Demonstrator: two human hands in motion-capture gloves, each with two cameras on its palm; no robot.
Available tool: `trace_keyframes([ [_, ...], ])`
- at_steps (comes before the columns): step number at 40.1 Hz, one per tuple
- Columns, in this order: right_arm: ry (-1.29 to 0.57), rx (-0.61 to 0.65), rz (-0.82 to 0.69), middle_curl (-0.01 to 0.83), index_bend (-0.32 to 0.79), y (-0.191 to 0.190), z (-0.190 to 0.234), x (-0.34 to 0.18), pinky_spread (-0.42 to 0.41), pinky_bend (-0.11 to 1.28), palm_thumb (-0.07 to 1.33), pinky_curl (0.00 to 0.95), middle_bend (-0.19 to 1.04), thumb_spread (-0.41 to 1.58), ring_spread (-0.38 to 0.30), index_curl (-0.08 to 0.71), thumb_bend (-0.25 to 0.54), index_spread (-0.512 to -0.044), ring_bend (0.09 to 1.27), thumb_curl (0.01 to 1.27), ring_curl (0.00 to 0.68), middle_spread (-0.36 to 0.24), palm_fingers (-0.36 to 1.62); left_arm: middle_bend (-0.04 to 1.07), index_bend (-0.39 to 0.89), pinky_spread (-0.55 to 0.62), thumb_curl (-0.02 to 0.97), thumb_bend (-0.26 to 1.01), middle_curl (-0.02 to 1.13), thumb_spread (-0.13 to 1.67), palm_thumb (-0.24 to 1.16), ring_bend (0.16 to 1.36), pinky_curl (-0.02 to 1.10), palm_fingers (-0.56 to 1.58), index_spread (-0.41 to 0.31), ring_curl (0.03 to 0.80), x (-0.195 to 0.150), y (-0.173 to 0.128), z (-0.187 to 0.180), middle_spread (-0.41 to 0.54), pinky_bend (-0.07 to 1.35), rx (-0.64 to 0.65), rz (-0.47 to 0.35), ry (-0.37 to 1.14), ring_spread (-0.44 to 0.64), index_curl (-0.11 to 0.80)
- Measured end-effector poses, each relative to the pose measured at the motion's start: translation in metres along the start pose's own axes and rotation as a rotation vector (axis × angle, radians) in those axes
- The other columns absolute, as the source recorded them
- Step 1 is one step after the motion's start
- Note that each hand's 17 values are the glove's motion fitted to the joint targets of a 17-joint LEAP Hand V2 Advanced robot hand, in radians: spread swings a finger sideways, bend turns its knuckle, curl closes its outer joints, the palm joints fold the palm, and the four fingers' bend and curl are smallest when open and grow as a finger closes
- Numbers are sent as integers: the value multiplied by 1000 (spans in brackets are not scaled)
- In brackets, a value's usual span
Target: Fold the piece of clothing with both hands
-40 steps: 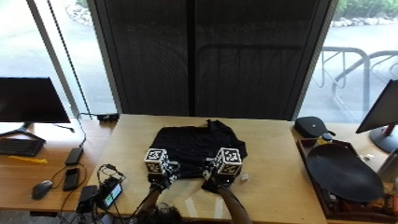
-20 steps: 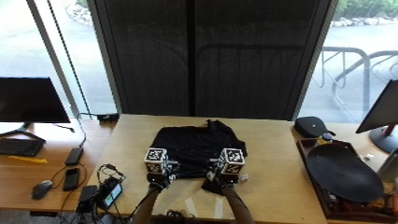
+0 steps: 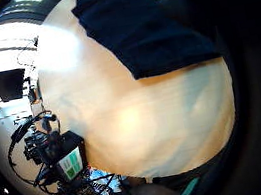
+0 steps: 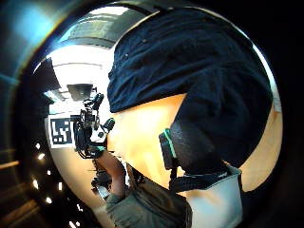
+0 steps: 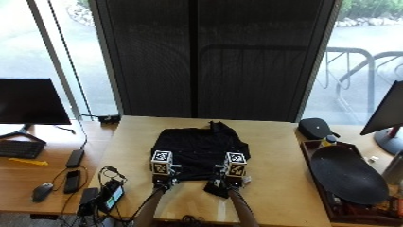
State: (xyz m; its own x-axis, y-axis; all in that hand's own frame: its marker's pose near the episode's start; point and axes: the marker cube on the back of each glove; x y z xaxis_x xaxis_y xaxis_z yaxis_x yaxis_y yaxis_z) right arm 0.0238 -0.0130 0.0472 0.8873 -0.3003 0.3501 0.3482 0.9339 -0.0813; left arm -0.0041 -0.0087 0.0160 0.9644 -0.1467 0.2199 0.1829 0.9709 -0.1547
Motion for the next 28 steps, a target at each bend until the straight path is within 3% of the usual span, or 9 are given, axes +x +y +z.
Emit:
trace_keyframes([
  [4,304,-140,415,246,93,15,3,36,257,771,493,357,187,1202,183,203,8,-350,302,324,242,81,-68,249,152,313,308,19,382,1180,420,606,296,307,-71,294,-1,-10,14,33,528,-78,-3,-10,212,262],
  [7,377,-193,508,251,100,18,8,50,254,774,532,358,184,1187,185,199,11,-339,297,335,243,82,-68,242,156,301,314,18,385,1180,448,599,299,317,-75,294,-2,-17,23,25,519,-96,8,-16,199,272],
  [10,360,-217,503,254,114,17,14,55,244,772,560,358,178,1178,187,200,7,-331,290,342,244,83,-62,226,171,283,321,16,386,1183,473,591,301,344,-83,295,-4,-24,30,13,509,-88,5,-20,183,287],
  [15,169,-184,336,263,180,6,24,58,224,724,620,347,189,1163,172,230,9,-318,288,349,250,68,25,205,186,267,323,10,388,1204,504,571,303,376,-99,295,-5,-24,34,-2,482,-69,6,12,161,313],
  [17,221,-159,405,266,229,7,22,67,220,682,629,332,186,1157,152,254,1,-321,304,347,253,53,101,186,212,259,320,4,386,1221,504,550,304,396,-109,293,-4,-26,33,-5,476,-33,7,5,153,330],
  [20,332,-106,476,270,269,8,16,74,209,618,644,313,181,1166,109,277,-3,-326,304,343,251,38,171,180,221,242,318,0,383,1241,514,531,305,438,-121,291,-4,-31,31,-26,463,61,9,-30,118,348],
  [25,281,-5,269,275,337,-4,21,58,145,530,726,291,173,1215,1,319,29,-327,396,346,284,-13,433,208,221,170,315,-3,392,1265,527,540,298,622,-157,296,-4,-44,23,-107,419,291,11,-95,9,371],
  [26,324,13,289,268,316,-3,19,59,149,527,707,287,153,1208,13,312,12,-328,342,340,261,-9,332,180,194,180,313,-9,383,1263,522,524,298,556,-152,288,-5,-47,21,-97,421,343,14,-116,25,366],
  [28,443,37,364,279,350,3,13,64,112,516,763,291,172,1229,-45,339,39,-324,413,347,297,-42,541,220,235,128,318,3,402,1267,552,537,298,713,-175,302,-9,-56,15,-138,388,446,12,-186,-44,387],
])
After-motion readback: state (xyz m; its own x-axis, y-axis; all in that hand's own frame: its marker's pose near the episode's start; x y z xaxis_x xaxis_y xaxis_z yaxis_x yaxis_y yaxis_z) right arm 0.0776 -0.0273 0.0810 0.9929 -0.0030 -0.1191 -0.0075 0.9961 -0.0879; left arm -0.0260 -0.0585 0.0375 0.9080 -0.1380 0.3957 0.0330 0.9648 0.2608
